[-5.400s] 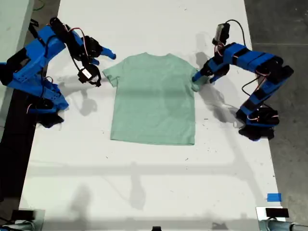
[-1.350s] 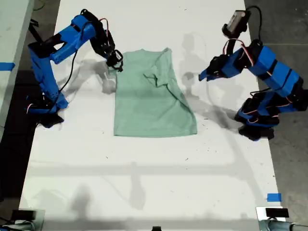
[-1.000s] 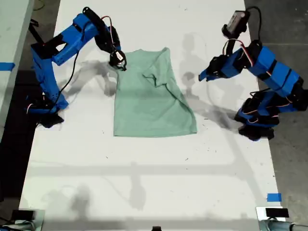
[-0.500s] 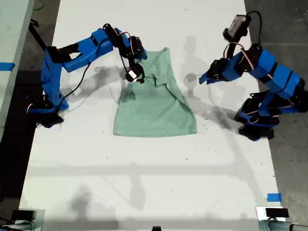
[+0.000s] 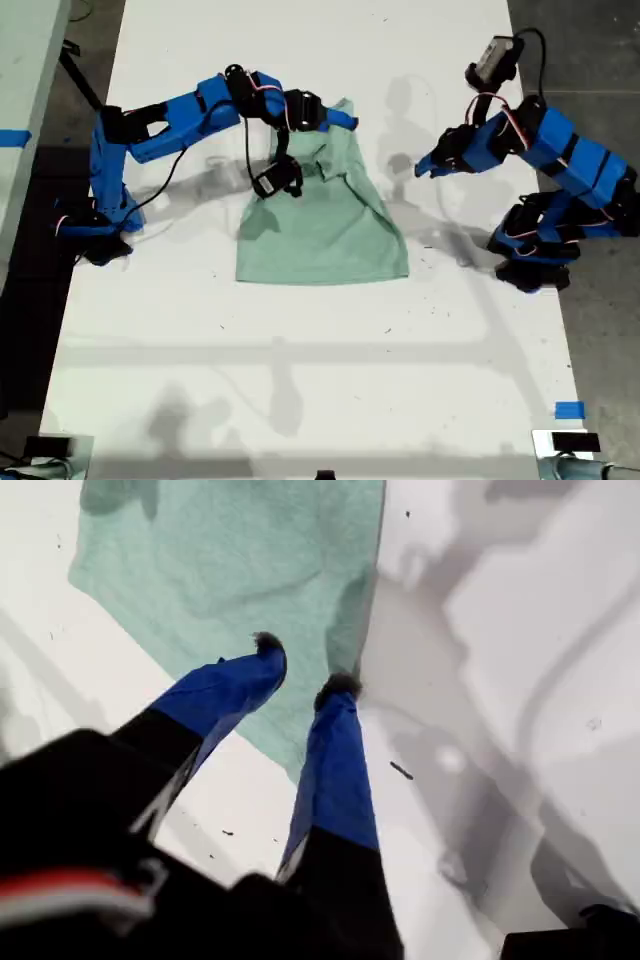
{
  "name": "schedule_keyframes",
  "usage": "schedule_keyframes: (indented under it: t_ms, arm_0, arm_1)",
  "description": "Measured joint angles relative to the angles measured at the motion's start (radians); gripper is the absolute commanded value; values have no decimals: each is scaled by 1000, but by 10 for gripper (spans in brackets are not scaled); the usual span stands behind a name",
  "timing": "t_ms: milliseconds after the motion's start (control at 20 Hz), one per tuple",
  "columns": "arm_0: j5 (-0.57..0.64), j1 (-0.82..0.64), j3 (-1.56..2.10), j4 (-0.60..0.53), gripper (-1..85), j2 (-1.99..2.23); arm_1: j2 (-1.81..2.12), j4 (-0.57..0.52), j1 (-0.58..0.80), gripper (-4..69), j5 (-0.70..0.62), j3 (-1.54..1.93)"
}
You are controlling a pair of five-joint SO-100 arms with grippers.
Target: Fold t-shirt
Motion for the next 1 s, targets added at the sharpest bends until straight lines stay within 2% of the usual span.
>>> schedule_keyframes:
  t_ms: [150,300,450,650,1000]
  arm_0:
    - [11,9,21,54,312,152]
    - [21,43,77,190,306,288]
    - [-11,91,163,377,305,359]
    - [-164,135,239,627,307,362]
    - [-259,230,262,703,317,362]
  arm_1:
    - [26,-5,-11,116,12,34]
    - [54,-5,-46,116,28,77]
    - [57,-5,-109,239,29,120]
    - [57,-21,-156,292,26,181]
    - [57,-163,-216,307,-29,336]
